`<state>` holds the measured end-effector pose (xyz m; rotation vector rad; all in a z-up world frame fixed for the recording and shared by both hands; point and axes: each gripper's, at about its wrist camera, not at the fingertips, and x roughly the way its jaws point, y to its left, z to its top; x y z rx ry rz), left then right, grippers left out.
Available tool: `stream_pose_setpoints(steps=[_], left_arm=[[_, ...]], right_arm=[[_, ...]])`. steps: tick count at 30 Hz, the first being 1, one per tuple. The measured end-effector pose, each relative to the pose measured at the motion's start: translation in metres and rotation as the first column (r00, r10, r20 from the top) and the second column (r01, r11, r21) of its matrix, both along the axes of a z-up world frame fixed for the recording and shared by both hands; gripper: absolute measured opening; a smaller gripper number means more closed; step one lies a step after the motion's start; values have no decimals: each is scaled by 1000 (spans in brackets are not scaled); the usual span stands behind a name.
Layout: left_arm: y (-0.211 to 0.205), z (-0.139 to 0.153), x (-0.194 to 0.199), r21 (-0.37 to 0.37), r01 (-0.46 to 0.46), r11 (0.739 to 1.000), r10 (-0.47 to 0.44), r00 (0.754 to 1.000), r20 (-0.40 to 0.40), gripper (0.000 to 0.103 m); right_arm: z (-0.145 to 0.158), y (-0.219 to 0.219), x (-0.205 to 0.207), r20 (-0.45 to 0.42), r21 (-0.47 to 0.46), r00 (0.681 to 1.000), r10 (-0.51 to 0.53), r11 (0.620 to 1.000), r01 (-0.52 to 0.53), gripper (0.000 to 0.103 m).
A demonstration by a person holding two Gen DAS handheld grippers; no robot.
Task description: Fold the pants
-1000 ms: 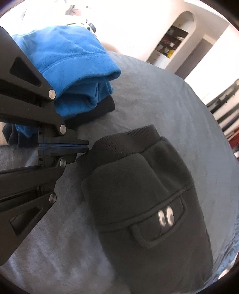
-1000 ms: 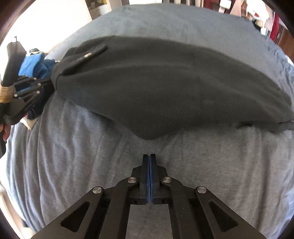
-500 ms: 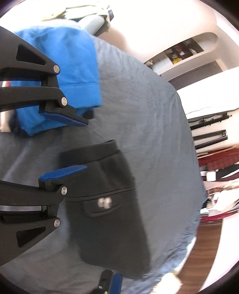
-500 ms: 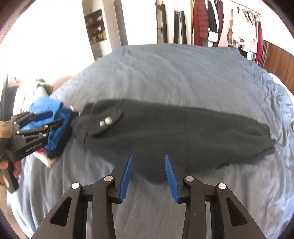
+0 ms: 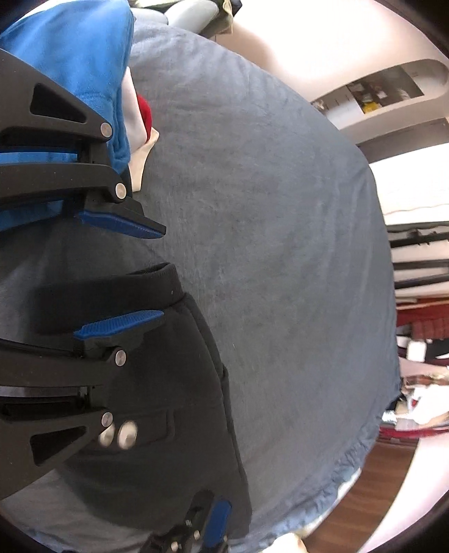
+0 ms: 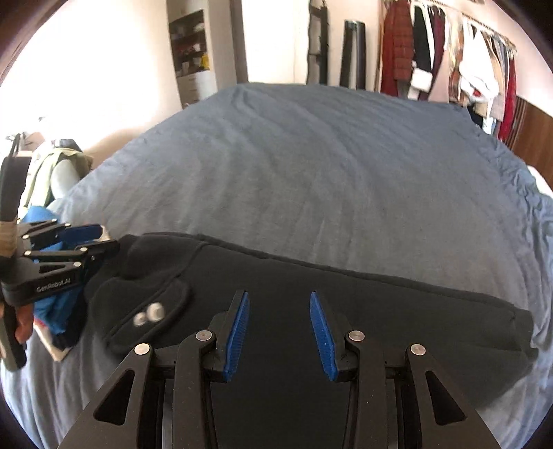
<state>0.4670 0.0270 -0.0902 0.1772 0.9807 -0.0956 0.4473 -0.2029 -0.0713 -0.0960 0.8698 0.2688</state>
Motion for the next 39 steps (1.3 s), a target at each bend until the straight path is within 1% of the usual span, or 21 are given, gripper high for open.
stream_pose_setpoints(steps=[1, 4, 6, 8, 10, 13, 15, 18, 19, 21, 26, 28, 33, 37, 39], left_arm=[[-2, -7, 4, 26, -12, 1000, 13, 1000, -13, 43], [-4, -19, 11, 64, -27, 998, 30, 998, -49, 43], [-6, -19, 11, 76, -29, 997, 32, 999, -40, 43], [-7, -13, 7, 70, -43, 997, 44, 999, -17, 43], [-5, -1, -1, 42, -64, 997, 64, 998, 14, 44], [-8, 23, -22, 30, -76, 997, 74, 995, 68, 46], [-13, 41, -38, 21, -64, 998, 62, 993, 99, 48], [-26, 70, -65, 28, -40, 999, 35, 989, 145, 52], [-30, 78, -73, 27, -29, 999, 25, 987, 161, 52], [-38, 95, -91, 26, -5, 1000, 0, 981, 192, 53], [-59, 130, -133, 9, 34, 999, -35, 969, 243, 55], [-68, 142, -149, 14, 43, 999, -45, 963, 266, 58], [-88, 165, -182, -8, 67, 998, -62, 950, 305, 61], [-104, 174, -209, -35, 79, 996, -63, 943, 326, 67], [-113, 176, -222, -50, 81, 995, -60, 944, 325, 70]], right_arm=[[-2, -3, 2, -4, -3, 1000, -6, 1000, 6, 38], [-8, -6, 5, -7, -34, 1000, -21, 999, 21, 38], [-9, -8, 3, 1, -60, 999, -34, 998, 34, 38], [-8, -9, 3, 4, -71, 999, -34, 997, 34, 38], [-3, -9, -1, 16, -83, 999, -40, 996, 41, 38], [7, -12, -12, 36, -71, 998, -44, 996, 46, 38], [19, -14, -25, 59, -50, 998, -37, 998, 40, 38], [36, -19, -43, 89, -17, 995, -42, 999, 43, 39], [44, -23, -53, 102, 8, 994, -48, 999, 48, 45], [59, -30, -69, 130, 47, 990, -63, 997, 57, 48], [90, -39, -110, 187, 81, 979, -78, 995, 64, 48], [100, -44, -126, 198, 96, 977, -84, 993, 66, 48], [121, -53, -168, 235, 119, 968, -91, 991, 64, 48], [129, -62, -194, 257, 116, 962, -96, 991, 67, 48], [132, -69, -207, 265, 117, 959, -101, 991, 72, 48]])
